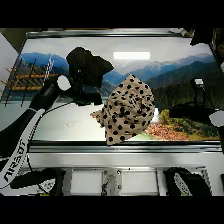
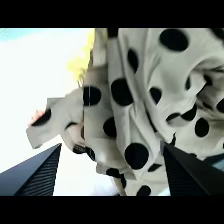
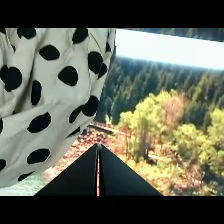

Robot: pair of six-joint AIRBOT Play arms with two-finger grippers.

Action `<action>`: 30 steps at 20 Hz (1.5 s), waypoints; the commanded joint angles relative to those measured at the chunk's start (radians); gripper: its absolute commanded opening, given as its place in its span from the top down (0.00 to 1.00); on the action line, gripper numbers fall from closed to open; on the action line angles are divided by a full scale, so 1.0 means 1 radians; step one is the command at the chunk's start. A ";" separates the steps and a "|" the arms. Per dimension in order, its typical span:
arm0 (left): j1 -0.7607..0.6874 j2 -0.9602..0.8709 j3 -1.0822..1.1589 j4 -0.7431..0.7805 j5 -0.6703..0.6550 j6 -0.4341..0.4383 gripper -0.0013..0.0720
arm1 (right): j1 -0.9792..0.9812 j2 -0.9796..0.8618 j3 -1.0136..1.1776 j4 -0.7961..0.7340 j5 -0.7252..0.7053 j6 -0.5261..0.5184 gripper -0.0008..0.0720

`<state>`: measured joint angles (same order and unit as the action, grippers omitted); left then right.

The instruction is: Fold the clothes and pants, and hang the long-sleeved shirts on hangers.

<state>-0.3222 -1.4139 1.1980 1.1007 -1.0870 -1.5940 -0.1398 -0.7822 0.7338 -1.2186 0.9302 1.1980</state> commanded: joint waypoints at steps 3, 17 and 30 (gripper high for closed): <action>-0.045 0.011 -0.205 -0.298 0.238 0.159 0.07 | -0.002 -0.010 -0.045 -0.007 0.014 0.011 0.96; -0.063 -0.250 0.008 -0.282 0.126 0.154 0.97 | 0.037 -0.500 -0.083 0.381 -0.104 -0.002 0.06; 0.248 0.170 0.244 -0.282 -0.022 0.156 0.97 | 0.017 -0.262 0.376 0.203 0.030 -0.043 0.97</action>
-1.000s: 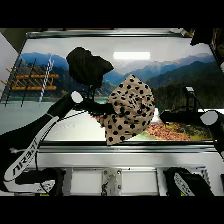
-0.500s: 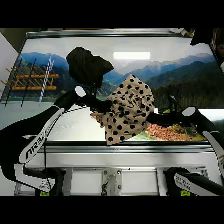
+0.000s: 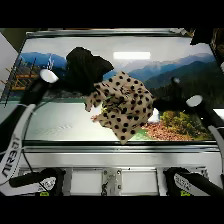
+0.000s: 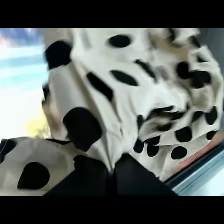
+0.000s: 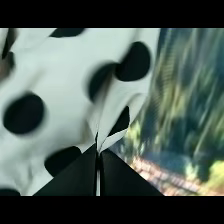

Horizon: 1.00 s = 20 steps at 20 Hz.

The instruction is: Fold the clothes and pants, and hang the long-sleeved shirts on hangers.

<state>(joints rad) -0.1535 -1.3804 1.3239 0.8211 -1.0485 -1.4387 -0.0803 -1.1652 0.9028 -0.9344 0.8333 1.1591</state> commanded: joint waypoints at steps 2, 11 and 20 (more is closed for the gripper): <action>0.115 0.257 0.224 -0.002 -0.064 0.003 0.97 | -0.056 0.218 0.391 -0.085 0.211 -0.003 0.97; 0.184 0.598 0.344 0.222 -0.105 -0.012 0.97 | -0.055 0.499 0.523 -0.080 0.244 0.084 0.96; 0.137 0.384 0.073 0.315 -0.175 -0.053 0.97 | -0.055 0.154 0.490 -0.235 0.023 0.114 0.96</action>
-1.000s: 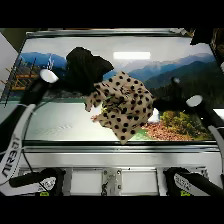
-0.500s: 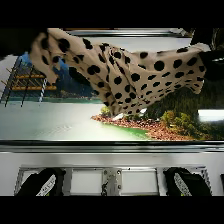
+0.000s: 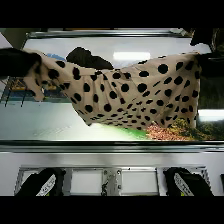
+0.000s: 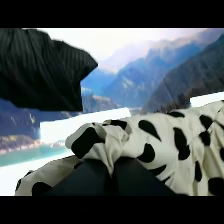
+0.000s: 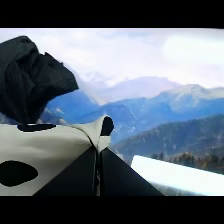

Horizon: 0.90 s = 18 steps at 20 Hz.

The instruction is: Fold the clothes and pants, and hang the long-sleeved shirts on hangers.

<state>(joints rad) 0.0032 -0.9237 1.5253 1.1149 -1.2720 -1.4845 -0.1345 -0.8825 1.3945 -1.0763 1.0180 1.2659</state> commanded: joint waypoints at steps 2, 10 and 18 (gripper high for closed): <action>-0.012 -0.156 -0.226 0.019 0.134 -0.007 0.97 | -0.003 -0.220 0.005 -0.144 -0.240 0.006 0.61; 0.080 -0.338 -0.456 0.020 0.140 0.023 0.97 | -0.112 -0.195 -0.266 -0.144 0.145 0.017 0.31; 0.134 -0.337 -0.555 0.019 0.150 0.058 0.97 | -0.153 -0.113 -0.901 -0.050 0.131 0.119 0.01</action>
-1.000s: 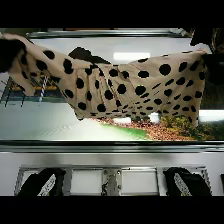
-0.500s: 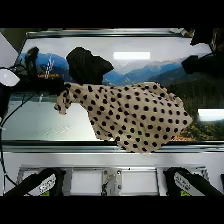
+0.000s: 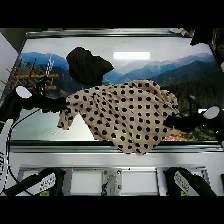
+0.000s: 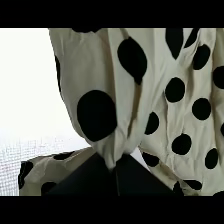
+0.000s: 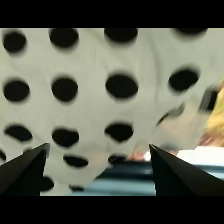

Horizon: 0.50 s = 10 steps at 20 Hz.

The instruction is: Fold the clothes and pants, and hang the long-sleeved shirts on hangers.

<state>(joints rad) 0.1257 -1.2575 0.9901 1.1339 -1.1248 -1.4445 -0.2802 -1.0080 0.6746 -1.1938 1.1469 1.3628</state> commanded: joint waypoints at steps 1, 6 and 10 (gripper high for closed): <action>0.011 -0.003 -0.019 0.000 0.006 0.018 0.97 | -0.005 0.013 -0.219 0.104 -0.016 0.022 0.01; 0.011 -0.003 -0.020 -0.002 0.029 0.017 0.97 | 0.069 0.008 -0.272 0.193 -0.171 0.022 0.01; 0.011 -0.003 -0.019 -0.002 0.021 0.018 0.97 | 0.156 -0.023 -0.267 0.212 -0.269 0.022 0.34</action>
<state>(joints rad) 0.1356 -1.2598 0.9707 1.1324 -1.1019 -1.4273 -0.1761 -1.0142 0.4152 -1.0069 0.9611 1.3846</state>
